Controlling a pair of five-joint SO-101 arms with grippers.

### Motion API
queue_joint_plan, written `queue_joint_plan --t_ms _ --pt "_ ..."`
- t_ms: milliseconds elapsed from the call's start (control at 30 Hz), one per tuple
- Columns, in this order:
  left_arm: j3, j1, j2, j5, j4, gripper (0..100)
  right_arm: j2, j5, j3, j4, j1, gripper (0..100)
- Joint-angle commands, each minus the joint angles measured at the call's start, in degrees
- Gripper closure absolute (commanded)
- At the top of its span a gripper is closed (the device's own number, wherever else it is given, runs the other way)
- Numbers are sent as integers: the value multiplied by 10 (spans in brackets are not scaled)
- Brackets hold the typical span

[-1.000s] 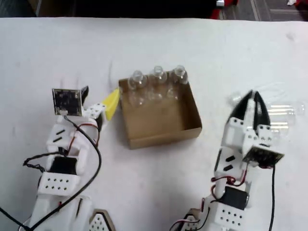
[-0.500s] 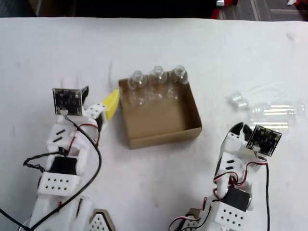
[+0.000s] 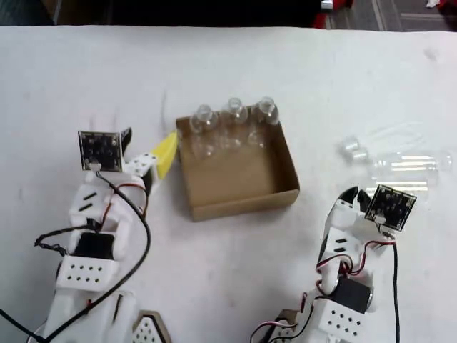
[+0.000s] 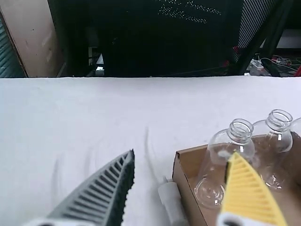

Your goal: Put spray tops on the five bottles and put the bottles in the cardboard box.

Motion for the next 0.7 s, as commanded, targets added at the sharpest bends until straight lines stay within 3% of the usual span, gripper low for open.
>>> queue_joint_plan --t_ms 0,467,667 --pt "-4 -1 -18 -5 -14 707 -1 9 6 -11 4 981" --pt "-5 -1 -17 -5 -14 707 -1 9 6 -53 11 980" --pt "-5 -1 -17 -5 -14 707 -1 4 6 -87 80 980"
